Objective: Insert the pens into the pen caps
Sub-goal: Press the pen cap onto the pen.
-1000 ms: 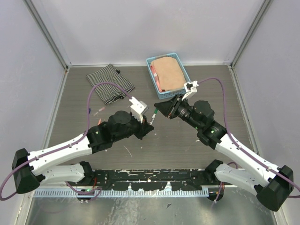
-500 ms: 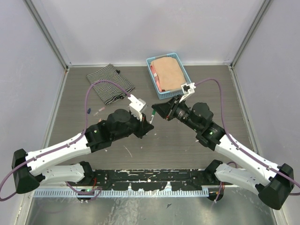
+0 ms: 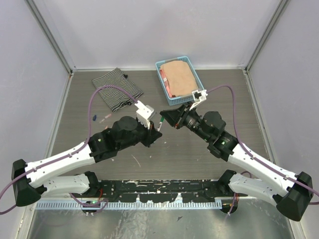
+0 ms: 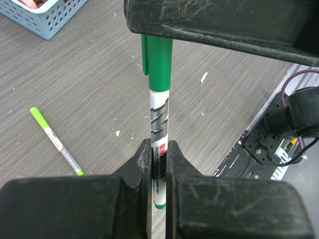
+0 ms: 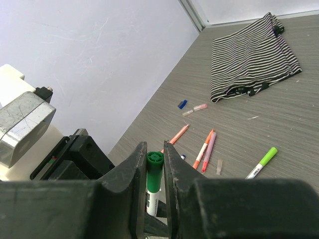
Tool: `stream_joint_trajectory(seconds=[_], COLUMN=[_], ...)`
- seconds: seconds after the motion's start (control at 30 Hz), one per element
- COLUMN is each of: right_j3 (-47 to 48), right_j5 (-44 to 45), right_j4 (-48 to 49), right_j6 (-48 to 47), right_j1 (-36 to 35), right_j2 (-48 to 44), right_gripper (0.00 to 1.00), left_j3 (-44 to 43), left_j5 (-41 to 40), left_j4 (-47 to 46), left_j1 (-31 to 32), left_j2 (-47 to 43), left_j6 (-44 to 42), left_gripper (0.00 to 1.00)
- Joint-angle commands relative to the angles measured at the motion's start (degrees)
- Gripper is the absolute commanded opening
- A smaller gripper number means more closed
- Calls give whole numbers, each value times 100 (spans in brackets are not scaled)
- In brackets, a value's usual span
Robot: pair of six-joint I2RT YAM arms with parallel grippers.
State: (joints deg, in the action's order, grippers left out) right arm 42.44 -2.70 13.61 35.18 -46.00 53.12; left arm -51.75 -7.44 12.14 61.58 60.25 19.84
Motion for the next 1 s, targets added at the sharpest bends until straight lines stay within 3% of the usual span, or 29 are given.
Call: stream_joint_trajectory(seconds=[0.0, 0.97], right_j3=[-229, -901], right_j5=[-573, -168], right_j4=[-314, -733], right_j6=[137, 290], right_j1=[-279, -1086], right_j2=[-15, -70], right_gripper=[0, 0], left_j3=[-547, -1113], left_j5=[-265, -258], left_j4=[-975, -1318], left_j1=[-22, -22], left_j2=[-214, -149], left_j6=[-272, -595], left_gripper=[0, 0])
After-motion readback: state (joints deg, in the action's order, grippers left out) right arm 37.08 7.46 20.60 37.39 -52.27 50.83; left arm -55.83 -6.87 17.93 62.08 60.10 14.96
